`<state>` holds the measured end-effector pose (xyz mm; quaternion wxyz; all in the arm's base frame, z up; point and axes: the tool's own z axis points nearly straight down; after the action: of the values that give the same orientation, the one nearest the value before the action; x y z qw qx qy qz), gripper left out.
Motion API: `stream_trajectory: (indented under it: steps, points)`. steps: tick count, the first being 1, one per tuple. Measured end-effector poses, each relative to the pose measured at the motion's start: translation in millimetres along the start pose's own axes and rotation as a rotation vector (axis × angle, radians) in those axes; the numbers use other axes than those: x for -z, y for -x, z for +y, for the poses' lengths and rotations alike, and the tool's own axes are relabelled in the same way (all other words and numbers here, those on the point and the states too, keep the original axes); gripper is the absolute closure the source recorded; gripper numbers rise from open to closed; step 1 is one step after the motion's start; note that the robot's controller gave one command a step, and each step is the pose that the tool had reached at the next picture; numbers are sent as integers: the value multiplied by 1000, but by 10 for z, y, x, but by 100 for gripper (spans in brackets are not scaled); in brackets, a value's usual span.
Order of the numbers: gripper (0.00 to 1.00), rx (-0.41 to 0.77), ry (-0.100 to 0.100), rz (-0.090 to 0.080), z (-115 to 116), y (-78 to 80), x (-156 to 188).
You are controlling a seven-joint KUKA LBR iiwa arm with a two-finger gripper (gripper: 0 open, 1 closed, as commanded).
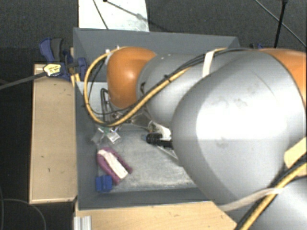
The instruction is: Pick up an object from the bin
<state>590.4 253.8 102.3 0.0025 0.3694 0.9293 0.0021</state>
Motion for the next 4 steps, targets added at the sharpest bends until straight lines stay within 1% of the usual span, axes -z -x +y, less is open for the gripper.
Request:
stream_trajectory:
  steps: [1,2,3,4]
  points:
    - [0,-152,-10,3,-14,16,-329]
    - [0,-146,-10,1,-13,24,-322]
    - [100,-144,-11,2,-14,20,-325]
    - [100,-142,-1,0,-2,30,54]
